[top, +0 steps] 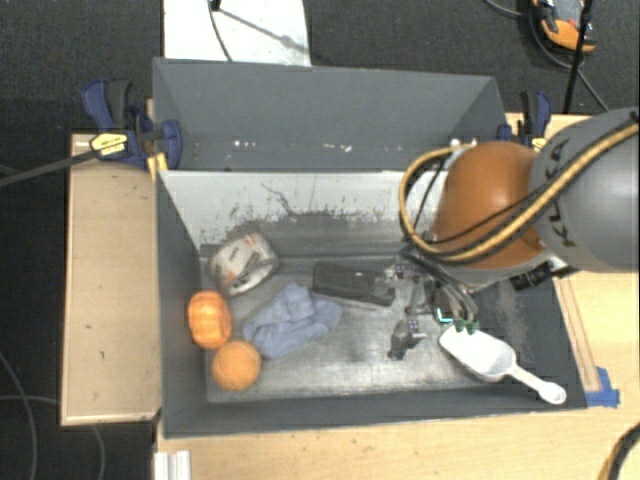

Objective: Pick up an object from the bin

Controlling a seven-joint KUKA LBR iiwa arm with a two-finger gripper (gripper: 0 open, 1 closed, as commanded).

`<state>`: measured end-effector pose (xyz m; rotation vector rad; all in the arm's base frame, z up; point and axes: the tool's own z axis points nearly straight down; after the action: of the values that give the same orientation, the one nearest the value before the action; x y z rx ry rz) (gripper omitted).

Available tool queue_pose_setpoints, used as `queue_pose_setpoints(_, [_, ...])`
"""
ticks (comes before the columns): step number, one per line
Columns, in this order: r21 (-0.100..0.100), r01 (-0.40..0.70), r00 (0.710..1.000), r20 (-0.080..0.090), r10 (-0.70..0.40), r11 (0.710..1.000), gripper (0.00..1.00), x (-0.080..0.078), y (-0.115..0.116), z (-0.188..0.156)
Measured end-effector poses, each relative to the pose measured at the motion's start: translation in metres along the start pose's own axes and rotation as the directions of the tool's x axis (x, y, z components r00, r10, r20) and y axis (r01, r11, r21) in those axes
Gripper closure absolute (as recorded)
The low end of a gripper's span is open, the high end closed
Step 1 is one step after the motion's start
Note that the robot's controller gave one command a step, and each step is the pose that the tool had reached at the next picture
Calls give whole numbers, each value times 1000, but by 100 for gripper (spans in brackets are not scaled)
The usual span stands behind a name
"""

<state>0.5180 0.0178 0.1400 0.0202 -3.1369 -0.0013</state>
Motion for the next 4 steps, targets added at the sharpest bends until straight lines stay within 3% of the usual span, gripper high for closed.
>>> queue_pose_setpoints(1, [0, 0, 1000, 7, 0, 1000, 0, -2, 0, -3])
queue_pose_setpoints(2, [3, 43, 999, 16, -43, 999, 0, -18, 15, 16])
queue_pose_setpoints(3, [-2, 288, 957, 13, -288, 958, 0, -62, 14, 56])
queue_pose_setpoints(4, [15, 335, 941, 45, -336, 942, 100, -62, 48, 55])
